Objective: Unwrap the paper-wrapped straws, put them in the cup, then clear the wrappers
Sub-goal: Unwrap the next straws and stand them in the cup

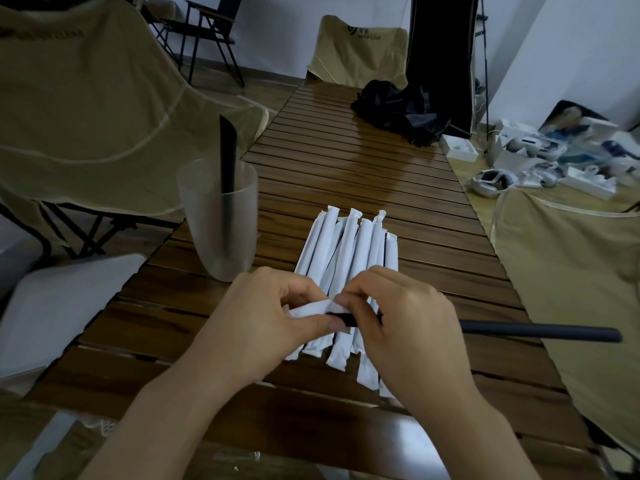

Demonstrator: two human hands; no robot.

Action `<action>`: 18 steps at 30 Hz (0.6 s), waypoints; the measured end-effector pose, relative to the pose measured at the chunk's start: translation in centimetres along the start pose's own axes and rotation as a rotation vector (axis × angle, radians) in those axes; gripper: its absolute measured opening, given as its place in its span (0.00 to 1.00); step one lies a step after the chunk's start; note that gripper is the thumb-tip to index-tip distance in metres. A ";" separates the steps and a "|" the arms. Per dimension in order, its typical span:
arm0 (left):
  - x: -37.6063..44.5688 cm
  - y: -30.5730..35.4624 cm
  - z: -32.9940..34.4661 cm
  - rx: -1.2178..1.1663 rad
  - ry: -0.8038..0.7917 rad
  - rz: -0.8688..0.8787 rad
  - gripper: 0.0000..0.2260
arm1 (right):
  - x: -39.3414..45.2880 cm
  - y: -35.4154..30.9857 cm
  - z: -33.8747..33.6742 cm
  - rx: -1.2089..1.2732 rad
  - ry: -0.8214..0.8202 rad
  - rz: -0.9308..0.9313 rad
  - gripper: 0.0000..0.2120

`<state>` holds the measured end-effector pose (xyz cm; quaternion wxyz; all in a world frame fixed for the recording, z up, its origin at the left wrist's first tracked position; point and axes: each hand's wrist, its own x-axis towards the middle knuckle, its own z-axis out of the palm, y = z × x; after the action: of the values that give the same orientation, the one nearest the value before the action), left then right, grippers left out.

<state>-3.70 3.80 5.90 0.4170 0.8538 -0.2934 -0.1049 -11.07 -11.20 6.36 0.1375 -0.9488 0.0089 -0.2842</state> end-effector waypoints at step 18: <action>0.0 -0.5 0.7 -0.260 0.228 -0.188 0.08 | -0.1 -0.7 0.5 0.018 0.020 0.129 0.07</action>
<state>-3.80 3.54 5.04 0.5427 0.8227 -0.1474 -0.0831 -10.97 -10.34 6.08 0.1638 -0.9421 0.0690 -0.2844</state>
